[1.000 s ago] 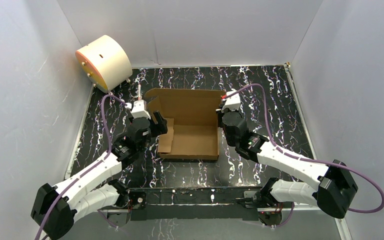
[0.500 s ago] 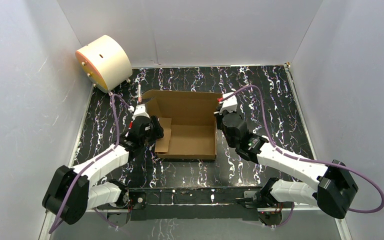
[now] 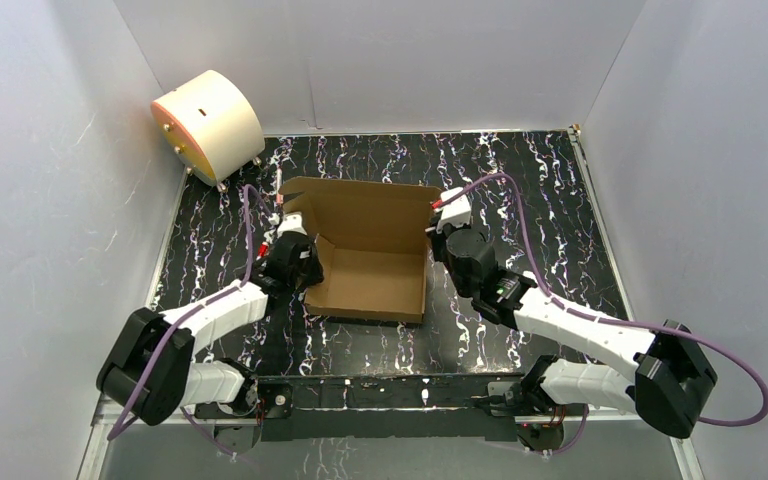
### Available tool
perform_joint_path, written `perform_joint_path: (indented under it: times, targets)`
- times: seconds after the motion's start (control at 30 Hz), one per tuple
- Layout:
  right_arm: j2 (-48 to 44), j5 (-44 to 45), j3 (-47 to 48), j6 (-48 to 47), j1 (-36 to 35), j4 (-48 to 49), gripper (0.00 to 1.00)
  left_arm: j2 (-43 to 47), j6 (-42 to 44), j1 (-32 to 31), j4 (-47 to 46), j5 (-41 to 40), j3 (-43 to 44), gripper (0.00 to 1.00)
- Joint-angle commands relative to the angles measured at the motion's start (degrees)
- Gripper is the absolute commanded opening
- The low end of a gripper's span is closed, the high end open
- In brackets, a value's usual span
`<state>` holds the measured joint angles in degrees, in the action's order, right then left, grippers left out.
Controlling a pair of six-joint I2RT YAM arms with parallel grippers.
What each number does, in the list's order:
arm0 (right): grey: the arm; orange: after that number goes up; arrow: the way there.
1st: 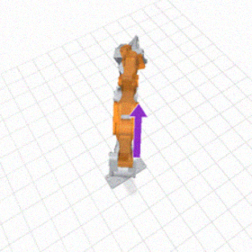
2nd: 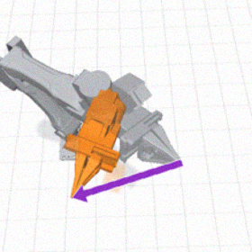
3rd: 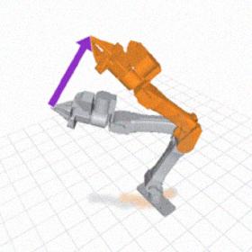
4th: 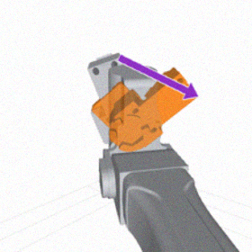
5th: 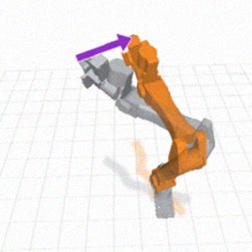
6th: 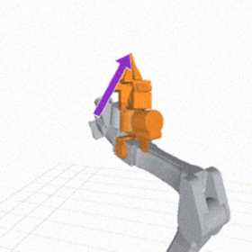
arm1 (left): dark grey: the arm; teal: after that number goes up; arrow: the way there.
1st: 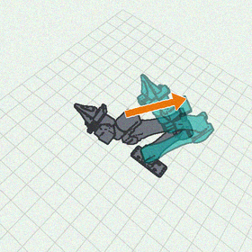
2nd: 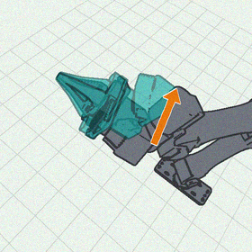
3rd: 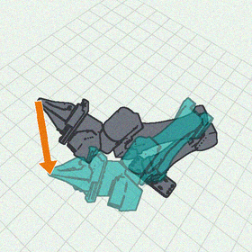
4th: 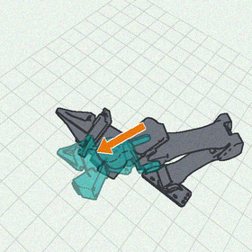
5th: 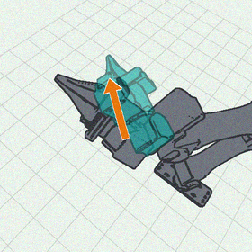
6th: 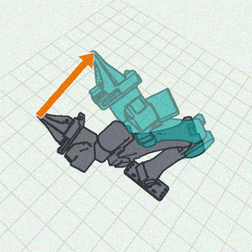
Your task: Fold the paper box
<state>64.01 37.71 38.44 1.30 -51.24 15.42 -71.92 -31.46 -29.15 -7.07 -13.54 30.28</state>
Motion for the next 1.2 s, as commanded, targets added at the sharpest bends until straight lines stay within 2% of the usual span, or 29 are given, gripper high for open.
perform_joint_path:
  times: [0.0,0.17,0.4,0.7,0.9,1.17]
  targets:
    - [-3.0,-0.3,-0.9,-3.5,0.1,5.4,0.25,-2.1,3.0,-3.0,5.5,-6.7,3.3,0.26]
    - [-4.8,-0.9,-2.4,-5.1,0.2,7.3,0.29,-5.4,3.8,-6.1,12.0,-14.2,6.8,0.22]
    - [-6.4,-1.2,-3.8,-4.2,0.2,7.3,0.39,-9.6,3.8,-8.2,16.0,-19.3,10.7,0.15]
    - [-9.8,-2.5,-4.9,6.4,0.2,-2.6,0.59,-14.7,1.0,-11.2,20.1,-24.3,14.0,0.02]
    - [-9.1,-3.1,-7.8,9.4,0.1,-2.8,0.61,-17.8,1.0,-12.7,20.4,-26.2,15.7,0.0]
    - [2.2,-2.2,-7.5,13.7,0.6,0.5,0.61,-15.4,1.1,-13.7,18.5,-25.8,14.9,0.0]
